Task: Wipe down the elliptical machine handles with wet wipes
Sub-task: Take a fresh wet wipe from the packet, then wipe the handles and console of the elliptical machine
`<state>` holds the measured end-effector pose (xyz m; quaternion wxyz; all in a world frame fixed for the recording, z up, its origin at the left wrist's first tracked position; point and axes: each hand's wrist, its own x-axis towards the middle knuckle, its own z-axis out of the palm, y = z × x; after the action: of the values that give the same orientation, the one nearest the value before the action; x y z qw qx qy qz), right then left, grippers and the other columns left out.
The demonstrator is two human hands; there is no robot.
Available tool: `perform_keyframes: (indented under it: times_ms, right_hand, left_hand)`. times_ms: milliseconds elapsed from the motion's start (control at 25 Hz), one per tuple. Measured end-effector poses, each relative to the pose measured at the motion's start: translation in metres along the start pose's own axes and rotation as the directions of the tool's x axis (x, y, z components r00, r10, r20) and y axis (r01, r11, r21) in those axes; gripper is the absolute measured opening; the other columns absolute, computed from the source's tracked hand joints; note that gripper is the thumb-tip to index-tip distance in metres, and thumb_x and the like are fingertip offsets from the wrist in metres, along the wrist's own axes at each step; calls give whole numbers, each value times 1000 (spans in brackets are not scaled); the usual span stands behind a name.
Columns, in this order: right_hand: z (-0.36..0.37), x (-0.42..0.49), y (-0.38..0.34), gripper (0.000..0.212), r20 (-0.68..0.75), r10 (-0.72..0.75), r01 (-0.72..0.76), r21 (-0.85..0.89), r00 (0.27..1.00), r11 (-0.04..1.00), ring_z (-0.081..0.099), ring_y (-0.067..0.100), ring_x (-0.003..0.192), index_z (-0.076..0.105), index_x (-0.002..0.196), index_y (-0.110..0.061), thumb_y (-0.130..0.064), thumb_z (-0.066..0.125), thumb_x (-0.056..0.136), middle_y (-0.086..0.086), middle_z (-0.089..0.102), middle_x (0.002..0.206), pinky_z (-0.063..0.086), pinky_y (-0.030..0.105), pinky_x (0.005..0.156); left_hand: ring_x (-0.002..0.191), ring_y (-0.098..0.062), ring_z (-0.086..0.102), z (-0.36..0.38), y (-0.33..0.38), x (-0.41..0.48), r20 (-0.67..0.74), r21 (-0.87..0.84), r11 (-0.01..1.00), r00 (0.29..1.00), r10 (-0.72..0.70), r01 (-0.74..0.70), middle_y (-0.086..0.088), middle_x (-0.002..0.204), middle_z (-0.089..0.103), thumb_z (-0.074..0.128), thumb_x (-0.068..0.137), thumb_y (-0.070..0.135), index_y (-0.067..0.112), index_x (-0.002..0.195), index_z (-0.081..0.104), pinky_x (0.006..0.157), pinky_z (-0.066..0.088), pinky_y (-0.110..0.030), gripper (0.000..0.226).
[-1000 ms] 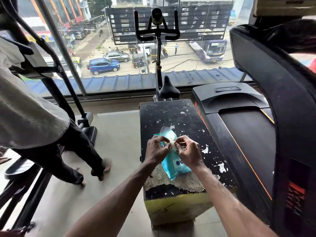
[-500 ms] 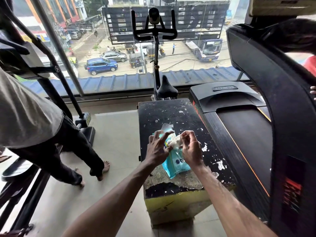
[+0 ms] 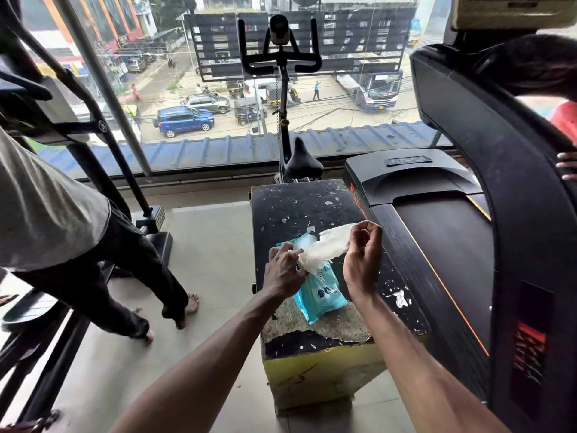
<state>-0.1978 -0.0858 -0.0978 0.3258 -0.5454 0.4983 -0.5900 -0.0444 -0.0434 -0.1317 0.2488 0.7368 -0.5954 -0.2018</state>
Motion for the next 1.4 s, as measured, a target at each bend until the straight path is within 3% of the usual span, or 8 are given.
perform_keyframes:
  times_ms: [280, 440, 600, 760, 880, 1120, 1320, 1400]
  right_hand:
    - [-1, 5, -27, 20, -133, 174, -136, 254, 976, 958, 53, 15, 79, 53, 97, -30, -13, 49, 108, 7, 57, 92, 44, 33, 76]
    - [-5, 10, -54, 22, -133, 229, -161, 392, 964, 906, 42, 3, 53, 51, 96, -26, -9, 46, 110, -1, 43, 69, 38, 22, 53]
    - [-10, 4, -59, 10, -46, 220, -201, 261, 974, 944, 52, -4, 50, 52, 106, -21, -15, 47, 110, -2, 54, 78, 43, 21, 48]
    - [-11, -12, -43, 17, 28, 327, -328, 106, 945, 939, 63, -3, 73, 56, 122, -12, -21, 51, 109, 2, 64, 104, 45, 13, 50]
    - [-5, -26, -32, 16, 125, 416, -430, 125, 901, 894, 66, 23, 100, 62, 120, -22, -28, 55, 106, 1, 67, 109, 52, 25, 70]
    - [6, -70, -43, 12, 333, 528, -617, 293, 782, 730, 71, 23, 82, 61, 118, -19, -24, 57, 107, 12, 72, 103, 61, 39, 68]
    - [16, -120, -50, 84, 638, 500, -689, 68, 586, 722, 76, 31, 99, 53, 131, -32, -50, 98, 62, 12, 77, 115, 60, 56, 90]
    - [24, -140, -52, 76, 706, 465, -653, -4, 535, 758, 75, 32, 106, 58, 126, -36, -40, 99, 62, 12, 73, 124, 61, 53, 90]
  left_hand:
    - [128, -23, 38, -4, 6, 0, 13, 41, 999, 1000, -20, 19, 2, 129, 54, 65, 98, 35, 25, 122, 72, 87, 39, -36, 27]
    - [125, -20, 40, -4, 7, -5, 23, 111, 994, 1000, 5, -8, 6, 135, 52, 63, 99, 37, 27, 114, 75, 83, 35, -34, 22]
    - [131, -23, 43, -1, 1, -6, 63, 67, 997, 997, 42, -46, 3, 139, 54, 68, 91, 33, 24, 126, 72, 97, 42, -36, 36]
    - [114, -20, 55, -9, 7, -21, -197, -222, 972, 980, 36, -80, -1, 118, 65, 65, 82, 15, 23, 92, 80, 96, 37, -28, 20]
    - [88, -16, 63, -30, 22, -40, -7, -712, 699, 995, -100, 66, -2, 95, 73, 58, 80, 30, 19, 82, 76, 83, 44, -32, 21]
    - [75, -24, 60, -57, -10, -88, 360, -828, 469, 933, 25, 307, -17, 99, 62, 81, 86, 36, -1, 108, 72, 61, 48, -28, 45]
    - [78, -22, 67, -76, -50, -143, 222, -944, 214, 964, -148, 251, -16, 100, 68, 80, 82, 17, 3, 109, 68, 66, 55, -30, 33]
    - [78, -20, 69, -82, -63, -170, 120, -967, 186, 956, -269, 174, -14, 98, 69, 77, 89, 13, 8, 102, 67, 65, 55, -29, 18]
